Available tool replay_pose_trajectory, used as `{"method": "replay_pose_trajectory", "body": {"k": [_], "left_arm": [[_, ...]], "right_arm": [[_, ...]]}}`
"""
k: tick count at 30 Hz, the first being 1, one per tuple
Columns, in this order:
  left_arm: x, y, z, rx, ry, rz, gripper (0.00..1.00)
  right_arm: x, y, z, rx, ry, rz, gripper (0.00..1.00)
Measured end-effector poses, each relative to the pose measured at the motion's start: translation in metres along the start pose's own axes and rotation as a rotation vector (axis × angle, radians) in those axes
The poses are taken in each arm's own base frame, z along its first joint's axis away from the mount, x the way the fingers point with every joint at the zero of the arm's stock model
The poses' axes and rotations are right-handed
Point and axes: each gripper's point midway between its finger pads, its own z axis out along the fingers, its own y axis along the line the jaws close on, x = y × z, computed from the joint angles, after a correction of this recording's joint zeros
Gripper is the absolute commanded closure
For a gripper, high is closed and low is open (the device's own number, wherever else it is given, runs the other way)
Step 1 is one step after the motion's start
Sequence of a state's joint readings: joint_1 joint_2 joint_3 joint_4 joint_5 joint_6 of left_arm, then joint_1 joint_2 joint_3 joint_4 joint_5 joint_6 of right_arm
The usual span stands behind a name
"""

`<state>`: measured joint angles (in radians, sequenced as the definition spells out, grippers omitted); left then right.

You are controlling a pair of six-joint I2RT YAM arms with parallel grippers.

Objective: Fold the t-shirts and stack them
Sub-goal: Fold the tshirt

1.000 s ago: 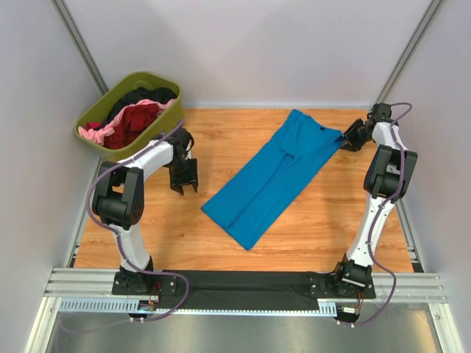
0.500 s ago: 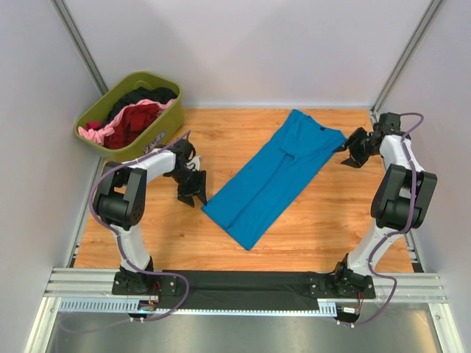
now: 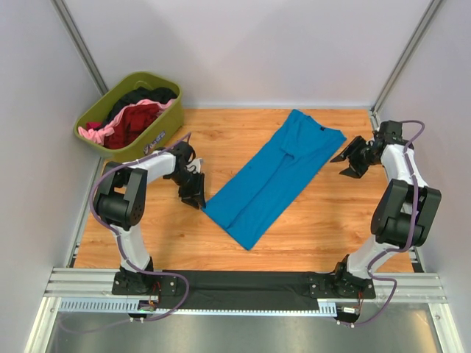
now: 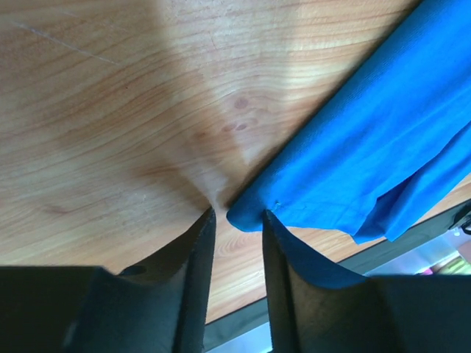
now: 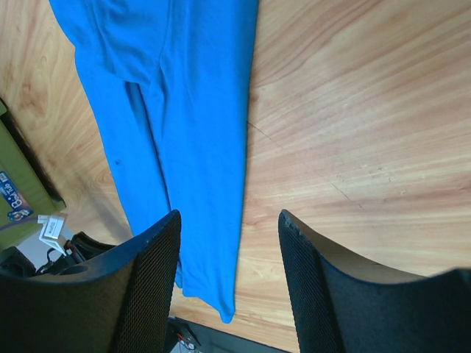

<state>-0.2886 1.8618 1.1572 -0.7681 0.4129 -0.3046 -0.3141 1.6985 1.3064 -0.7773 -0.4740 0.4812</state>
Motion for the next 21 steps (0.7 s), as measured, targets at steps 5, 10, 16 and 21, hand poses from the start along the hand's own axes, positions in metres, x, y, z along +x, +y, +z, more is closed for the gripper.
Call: {"method": "replay_pose_trajectory", "body": {"k": [5,10,16,21], "left_arm": [[0.003,-0.004,0.004,0.026,0.004,-0.010,0.81],[0.008,-0.009,0.008,0.029,0.016,-0.030,1.00],[0.019,-0.003,0.006,-0.045,0.039,-0.100,1.00],[0.046,0.013,-0.001,-0.133,0.066,-0.172,1.00]], "right_arm": [[0.009,-0.002,-0.002,0.001,0.015,0.003,0.43],[0.011,0.004,-0.014,-0.015,-0.002,-0.010,0.43],[0.013,0.011,-0.020,-0.033,-0.014,-0.027,0.41],[0.009,0.017,-0.011,-0.047,-0.037,-0.061,0.42]]}}
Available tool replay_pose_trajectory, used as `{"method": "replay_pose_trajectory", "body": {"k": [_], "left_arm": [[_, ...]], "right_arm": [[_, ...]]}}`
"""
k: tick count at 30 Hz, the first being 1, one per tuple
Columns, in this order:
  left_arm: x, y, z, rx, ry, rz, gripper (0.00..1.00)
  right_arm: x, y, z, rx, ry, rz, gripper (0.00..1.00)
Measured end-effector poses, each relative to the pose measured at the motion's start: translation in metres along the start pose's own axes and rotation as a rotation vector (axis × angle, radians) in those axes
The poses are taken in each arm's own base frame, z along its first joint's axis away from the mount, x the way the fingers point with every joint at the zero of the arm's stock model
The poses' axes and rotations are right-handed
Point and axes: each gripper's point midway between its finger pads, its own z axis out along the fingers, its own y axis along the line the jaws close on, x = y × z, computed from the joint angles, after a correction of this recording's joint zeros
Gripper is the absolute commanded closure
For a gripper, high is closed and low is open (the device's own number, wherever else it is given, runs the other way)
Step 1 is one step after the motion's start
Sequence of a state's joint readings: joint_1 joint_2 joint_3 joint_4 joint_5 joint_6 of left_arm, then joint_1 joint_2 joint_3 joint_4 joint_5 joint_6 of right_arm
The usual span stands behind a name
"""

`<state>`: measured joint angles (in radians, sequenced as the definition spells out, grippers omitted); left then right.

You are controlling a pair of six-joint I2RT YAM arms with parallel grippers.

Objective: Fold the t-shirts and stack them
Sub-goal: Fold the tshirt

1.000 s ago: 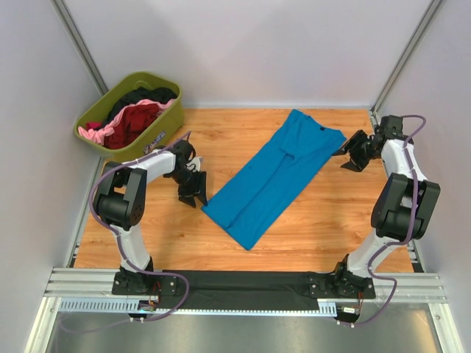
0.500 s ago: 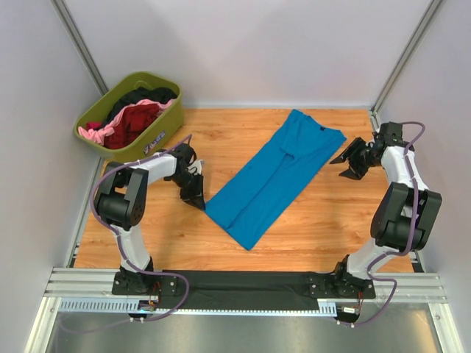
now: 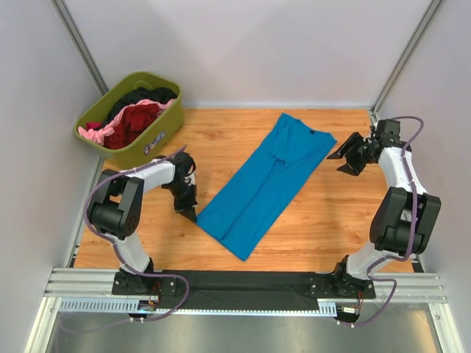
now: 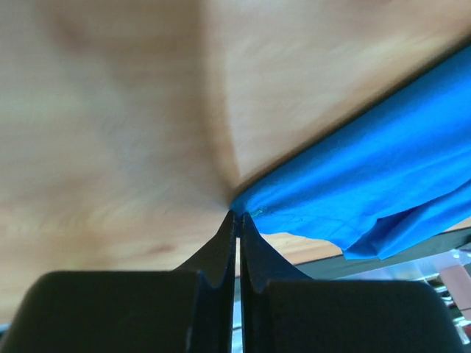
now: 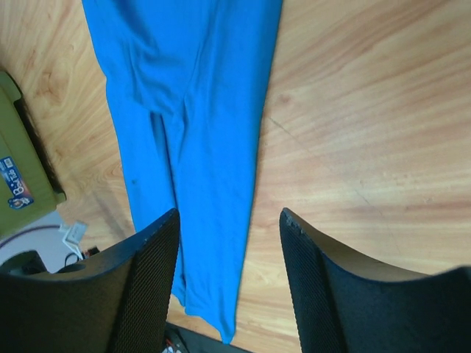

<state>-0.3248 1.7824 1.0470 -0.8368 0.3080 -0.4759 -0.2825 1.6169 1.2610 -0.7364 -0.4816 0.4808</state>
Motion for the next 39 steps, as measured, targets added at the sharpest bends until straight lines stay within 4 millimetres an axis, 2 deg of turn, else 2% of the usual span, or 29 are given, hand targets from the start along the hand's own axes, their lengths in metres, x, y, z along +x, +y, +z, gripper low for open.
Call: {"method": "replay_pose_trajectory", "body": {"k": [5,8,14,21,27,33,36,37,39], "left_arm": [[0.033,0.019,-0.007,-0.064,0.022,-0.068,1.00],[0.047,0.023,-0.011,-0.065,0.026,-0.100,1.00],[0.058,0.022,-0.015,-0.050,0.028,-0.142,1.00],[0.061,0.023,-0.013,-0.058,0.038,-0.180,1.00],[0.061,0.022,-0.013,-0.060,0.036,-0.207,1.00],[0.056,0.022,-0.016,-0.078,0.024,-0.218,1.00],[0.057,0.023,-0.016,-0.081,0.027,-0.223,1.00],[0.057,0.023,-0.016,-0.081,0.027,-0.225,1.00],[0.058,0.023,-0.016,-0.081,0.028,-0.226,1.00]], "right_arm": [[-0.017,-0.003,0.026,-0.011,-0.018,0.001,0.46],[-0.029,-0.011,0.048,0.000,-0.021,0.015,0.54],[-0.062,-0.021,0.098,-0.008,-0.021,0.009,0.61],[-0.099,-0.029,0.151,-0.023,-0.021,-0.005,0.62],[-0.128,-0.014,0.169,-0.077,-0.053,-0.038,0.66],[-0.125,-0.001,0.179,-0.094,-0.050,-0.055,0.69],[-0.122,0.002,0.183,-0.097,-0.046,-0.048,0.76],[-0.122,0.003,0.185,-0.101,-0.045,-0.046,0.85],[-0.125,0.005,0.189,-0.103,-0.051,-0.040,0.92]]}}
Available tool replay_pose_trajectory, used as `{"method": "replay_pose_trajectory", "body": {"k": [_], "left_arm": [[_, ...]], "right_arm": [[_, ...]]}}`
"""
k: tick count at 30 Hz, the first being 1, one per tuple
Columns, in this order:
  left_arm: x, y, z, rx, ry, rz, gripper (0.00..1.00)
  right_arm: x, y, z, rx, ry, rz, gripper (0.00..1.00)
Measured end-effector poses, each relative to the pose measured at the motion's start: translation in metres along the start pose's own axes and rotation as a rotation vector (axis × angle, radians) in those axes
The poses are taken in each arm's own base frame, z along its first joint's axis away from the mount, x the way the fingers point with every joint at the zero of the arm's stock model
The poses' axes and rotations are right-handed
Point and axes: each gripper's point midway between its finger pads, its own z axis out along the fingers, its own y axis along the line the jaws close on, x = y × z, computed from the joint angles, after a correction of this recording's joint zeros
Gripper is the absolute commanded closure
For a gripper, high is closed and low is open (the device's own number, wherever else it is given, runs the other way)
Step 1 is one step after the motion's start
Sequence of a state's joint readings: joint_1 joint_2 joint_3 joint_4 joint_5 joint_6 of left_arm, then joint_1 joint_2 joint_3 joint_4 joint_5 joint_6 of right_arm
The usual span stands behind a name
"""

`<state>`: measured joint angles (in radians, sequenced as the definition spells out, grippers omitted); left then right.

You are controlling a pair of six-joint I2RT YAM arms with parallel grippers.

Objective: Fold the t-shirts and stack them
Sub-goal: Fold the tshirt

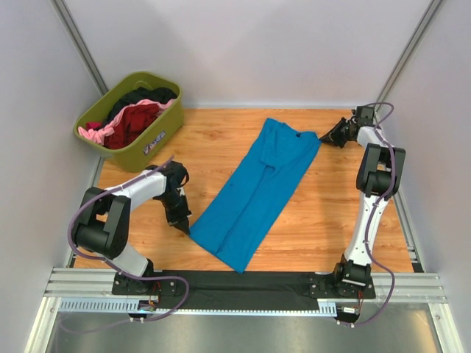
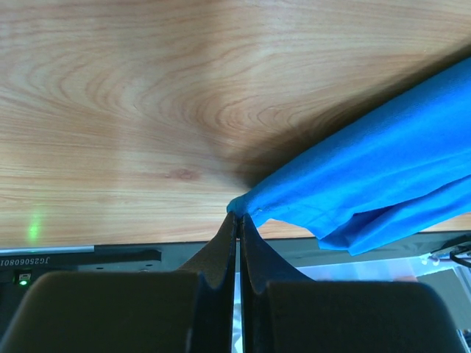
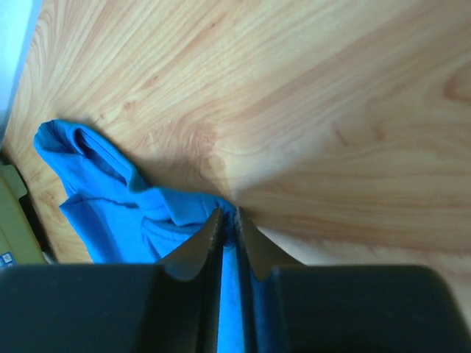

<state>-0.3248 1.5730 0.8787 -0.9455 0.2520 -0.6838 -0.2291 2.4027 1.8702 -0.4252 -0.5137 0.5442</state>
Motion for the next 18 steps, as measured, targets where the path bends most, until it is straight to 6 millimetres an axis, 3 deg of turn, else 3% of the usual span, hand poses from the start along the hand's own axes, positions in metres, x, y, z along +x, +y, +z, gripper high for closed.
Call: {"method": "replay_pose_trajectory", "body": {"k": [1,4,5,7,8,10,12,15,16,18], "left_arm": [[0.000,0.000,0.000,0.000,0.000,0.000,1.00],[0.000,0.000,0.000,0.003,0.001,-0.006,1.00],[0.001,-0.001,0.001,0.005,0.003,-0.010,0.95],[0.002,-0.003,0.002,0.016,0.005,-0.023,0.72],[0.003,-0.004,0.002,0.022,0.007,-0.033,0.52],[0.006,-0.005,0.000,0.030,0.009,-0.060,0.32],[0.008,-0.007,-0.004,0.046,-0.003,-0.083,0.29],[0.007,-0.013,-0.016,0.087,-0.048,-0.086,0.28],[0.006,-0.015,-0.019,0.100,-0.059,-0.080,0.29],[0.002,-0.022,-0.024,0.130,-0.076,-0.063,0.31]], "right_arm": [[-0.001,0.000,0.003,-0.004,0.001,0.008,1.00],[-0.009,0.004,0.010,-0.020,-0.010,0.018,1.00],[-0.014,0.006,0.013,-0.025,-0.017,0.016,1.00],[-0.021,0.010,0.019,-0.038,-0.029,0.010,1.00],[-0.026,0.011,0.022,-0.045,-0.036,0.006,1.00],[-0.035,0.014,0.028,-0.057,-0.053,-0.003,1.00],[-0.044,0.018,0.034,-0.071,-0.073,-0.011,1.00],[-0.057,0.022,0.042,-0.093,-0.097,-0.016,0.92],[-0.062,0.023,0.045,-0.102,-0.107,-0.014,0.81],[-0.070,0.028,0.050,-0.125,-0.123,-0.006,0.68]]}}
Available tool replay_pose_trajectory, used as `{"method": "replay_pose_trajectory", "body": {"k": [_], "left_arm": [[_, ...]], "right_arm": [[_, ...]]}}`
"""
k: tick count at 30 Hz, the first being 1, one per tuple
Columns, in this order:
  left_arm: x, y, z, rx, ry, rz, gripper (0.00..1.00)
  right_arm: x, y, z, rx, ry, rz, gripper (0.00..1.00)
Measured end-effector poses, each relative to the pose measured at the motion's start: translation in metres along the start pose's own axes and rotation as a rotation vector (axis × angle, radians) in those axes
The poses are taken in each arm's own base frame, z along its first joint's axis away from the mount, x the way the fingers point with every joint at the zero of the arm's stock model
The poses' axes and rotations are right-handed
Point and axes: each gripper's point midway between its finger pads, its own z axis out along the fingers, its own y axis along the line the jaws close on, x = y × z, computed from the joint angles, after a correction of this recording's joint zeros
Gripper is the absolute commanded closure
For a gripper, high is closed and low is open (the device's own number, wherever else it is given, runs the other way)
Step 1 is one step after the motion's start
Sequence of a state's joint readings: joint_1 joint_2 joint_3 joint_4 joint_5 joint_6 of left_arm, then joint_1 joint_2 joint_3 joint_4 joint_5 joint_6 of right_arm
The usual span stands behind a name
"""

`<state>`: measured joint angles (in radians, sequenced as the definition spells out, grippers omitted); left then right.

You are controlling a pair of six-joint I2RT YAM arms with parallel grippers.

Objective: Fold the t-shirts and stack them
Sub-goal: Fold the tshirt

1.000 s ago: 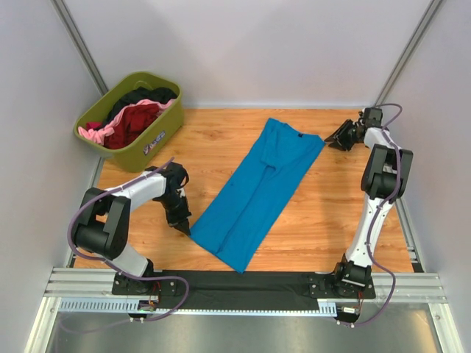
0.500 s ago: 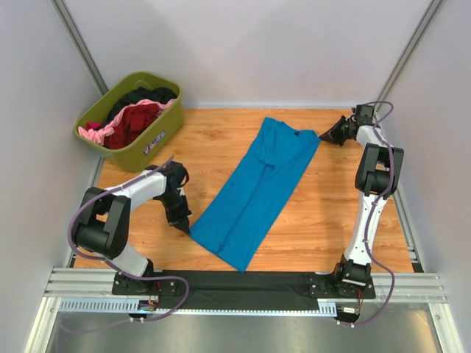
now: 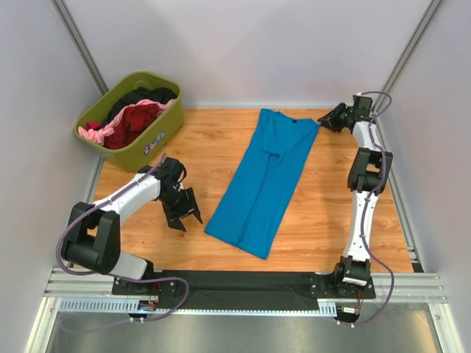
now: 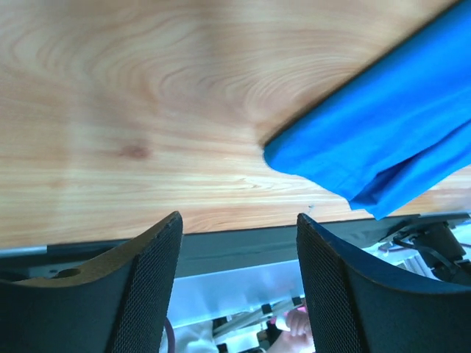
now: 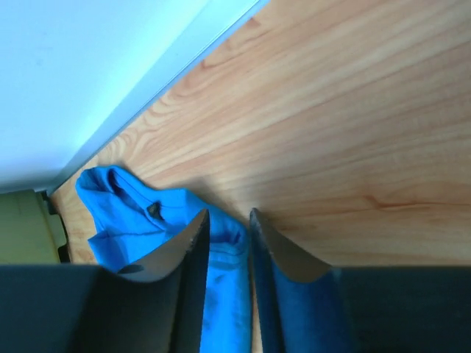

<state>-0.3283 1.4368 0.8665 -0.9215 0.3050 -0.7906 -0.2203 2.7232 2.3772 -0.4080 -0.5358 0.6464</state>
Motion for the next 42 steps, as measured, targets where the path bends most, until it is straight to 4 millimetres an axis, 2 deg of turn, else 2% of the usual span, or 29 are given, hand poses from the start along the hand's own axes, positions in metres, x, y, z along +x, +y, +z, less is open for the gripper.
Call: {"method": "replay_pose_trajectory", "body": {"k": [1,3,6,10,12,17,19,21,24,26,27,28,29,32,34,35,39,42], "left_arm": [[-0.002,-0.003,0.000,0.012,-0.003,0.016,0.32],[-0.006,-0.008,0.003,0.024,-0.002,0.050,0.34],[-0.010,-0.013,0.011,0.040,0.024,0.106,0.35],[-0.013,-0.018,0.024,0.065,0.063,0.173,0.35],[-0.014,-0.021,0.031,0.080,0.080,0.205,0.35],[-0.012,-0.027,0.045,0.113,0.132,0.259,0.39],[-0.011,-0.034,0.047,0.141,0.154,0.273,0.42],[-0.011,-0.038,0.048,0.161,0.157,0.291,0.45],[-0.012,-0.041,0.049,0.168,0.150,0.317,0.51],[-0.011,-0.041,0.050,0.162,0.150,0.330,0.53],[-0.011,-0.040,0.051,0.161,0.150,0.334,0.59],[-0.011,-0.040,0.051,0.157,0.149,0.339,0.63],[-0.011,-0.039,0.052,0.152,0.147,0.344,0.70],[-0.011,-0.038,0.053,0.134,0.138,0.354,0.81],[-0.011,-0.037,0.054,0.126,0.137,0.356,0.86],[-0.011,-0.036,0.054,0.120,0.136,0.355,0.91],[-0.008,-0.032,0.055,0.084,0.135,0.350,0.97],[-0.003,-0.029,0.053,0.068,0.131,0.344,0.99]], "right_arm": [[-0.004,0.004,0.000,-0.010,-0.010,0.001,0.60],[-0.007,0.007,-0.001,-0.007,-0.017,0.009,0.51],[-0.001,0.007,-0.012,0.020,-0.006,0.023,0.46],[0.029,0.001,-0.059,0.173,0.061,0.089,0.43],[0.039,0.008,-0.088,0.221,0.085,0.110,0.42],[0.074,0.039,-0.165,0.303,0.114,0.104,0.40],[0.101,0.050,-0.186,0.322,0.147,0.083,0.39],[0.143,0.061,-0.204,0.336,0.213,0.048,0.38],[0.223,0.071,-0.219,0.360,0.349,-0.026,0.38],[0.269,0.066,-0.232,0.395,0.439,-0.050,0.39],[0.301,0.069,-0.237,0.396,0.497,-0.090,0.39],[0.322,0.066,-0.244,0.407,0.530,-0.104,0.41],[0.341,0.062,-0.253,0.420,0.562,-0.110,0.42],[0.383,0.053,-0.275,0.436,0.605,-0.120,0.43],[0.403,0.051,-0.283,0.439,0.626,-0.135,0.43],[0.413,0.051,-0.286,0.441,0.635,-0.143,0.43],[0.459,0.045,-0.296,0.447,0.693,-0.204,0.43],[0.483,0.043,-0.303,0.447,0.722,-0.235,0.47]]}}
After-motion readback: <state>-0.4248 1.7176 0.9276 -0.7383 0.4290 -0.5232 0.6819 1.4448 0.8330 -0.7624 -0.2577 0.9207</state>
